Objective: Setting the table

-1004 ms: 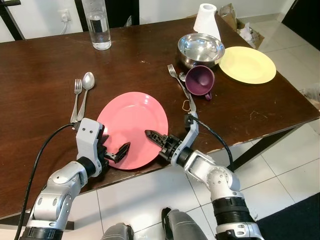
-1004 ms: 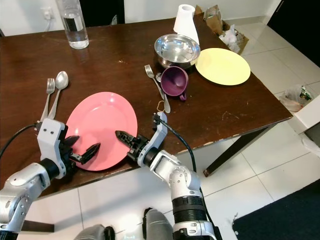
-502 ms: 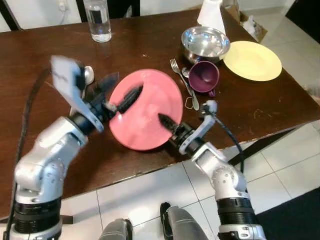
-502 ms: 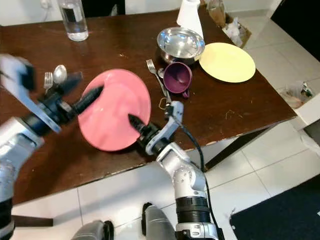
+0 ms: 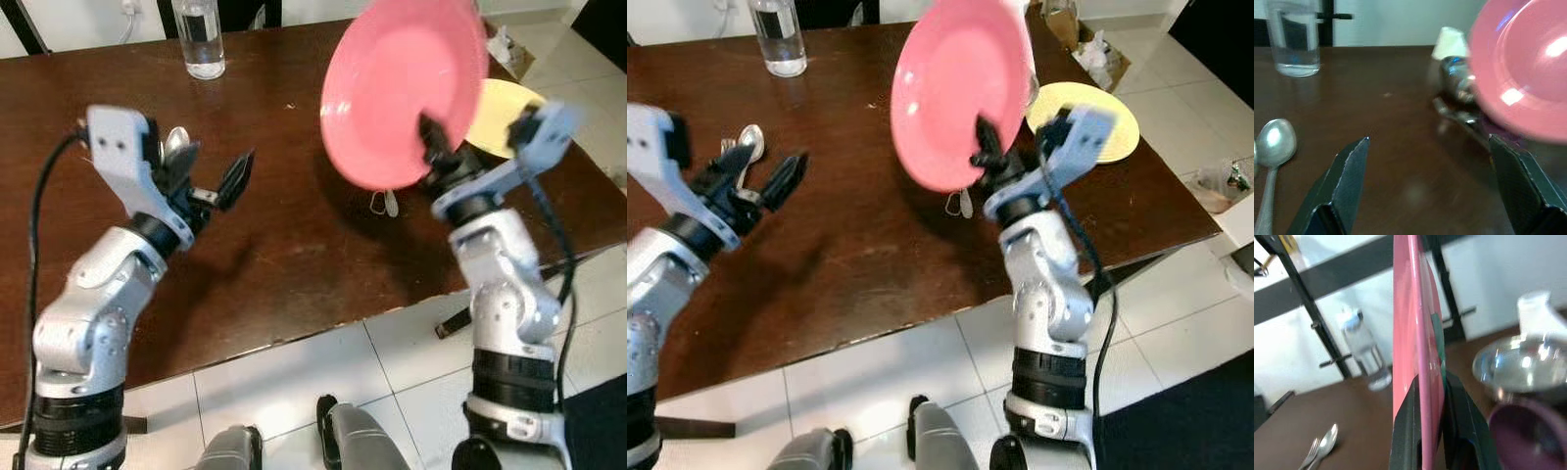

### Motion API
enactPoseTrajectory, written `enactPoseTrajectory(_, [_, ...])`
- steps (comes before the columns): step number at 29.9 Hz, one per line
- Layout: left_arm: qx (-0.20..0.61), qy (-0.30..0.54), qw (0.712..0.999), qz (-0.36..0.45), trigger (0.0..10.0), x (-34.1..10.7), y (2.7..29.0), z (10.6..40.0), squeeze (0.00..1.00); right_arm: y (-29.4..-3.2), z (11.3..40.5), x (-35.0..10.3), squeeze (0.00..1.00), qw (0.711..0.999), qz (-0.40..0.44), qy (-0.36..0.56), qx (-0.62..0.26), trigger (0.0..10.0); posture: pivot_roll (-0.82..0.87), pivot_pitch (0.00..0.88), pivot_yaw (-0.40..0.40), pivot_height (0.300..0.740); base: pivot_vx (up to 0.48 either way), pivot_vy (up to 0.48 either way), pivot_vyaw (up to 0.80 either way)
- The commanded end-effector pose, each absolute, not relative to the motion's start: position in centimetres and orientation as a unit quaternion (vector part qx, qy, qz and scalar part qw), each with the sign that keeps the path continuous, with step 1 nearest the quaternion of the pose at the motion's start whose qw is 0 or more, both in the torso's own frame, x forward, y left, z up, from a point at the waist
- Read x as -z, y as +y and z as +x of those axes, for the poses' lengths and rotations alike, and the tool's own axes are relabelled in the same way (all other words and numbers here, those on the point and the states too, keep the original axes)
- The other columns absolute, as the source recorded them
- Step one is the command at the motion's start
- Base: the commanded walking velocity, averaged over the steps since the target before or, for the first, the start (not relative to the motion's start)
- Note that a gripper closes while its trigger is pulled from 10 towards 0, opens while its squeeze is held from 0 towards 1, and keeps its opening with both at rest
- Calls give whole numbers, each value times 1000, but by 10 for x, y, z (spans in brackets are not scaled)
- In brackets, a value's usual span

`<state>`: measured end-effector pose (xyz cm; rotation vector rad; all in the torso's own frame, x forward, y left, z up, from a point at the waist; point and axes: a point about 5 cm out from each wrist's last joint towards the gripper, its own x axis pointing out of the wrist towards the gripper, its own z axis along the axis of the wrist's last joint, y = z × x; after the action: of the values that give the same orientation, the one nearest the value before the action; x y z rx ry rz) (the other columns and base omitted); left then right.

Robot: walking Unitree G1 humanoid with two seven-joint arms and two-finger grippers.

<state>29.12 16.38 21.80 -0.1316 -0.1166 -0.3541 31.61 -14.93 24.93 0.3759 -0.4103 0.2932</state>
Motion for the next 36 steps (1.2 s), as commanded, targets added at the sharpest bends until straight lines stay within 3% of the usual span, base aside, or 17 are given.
enactPoseTrajectory(1, [155,-49,986,-40,10000,-211,164,293,0,-152,313,-255,0,953,165,-218,-133,10000,-108,65,21,740,0,0,0])
enactPoseTrajectory(13, [109,-35,993,9,10000,-199,171,296,0,-167,310,-253,0,967,94,-236,-31,10000,-105,40,39,740,-21,0,0])
enactPoseTrajectory(36, [104,-38,994,7,10000,-192,165,298,0,-162,311,-235,0,974,104,-201,-30,10000,-109,49,37,740,-440,0,0])
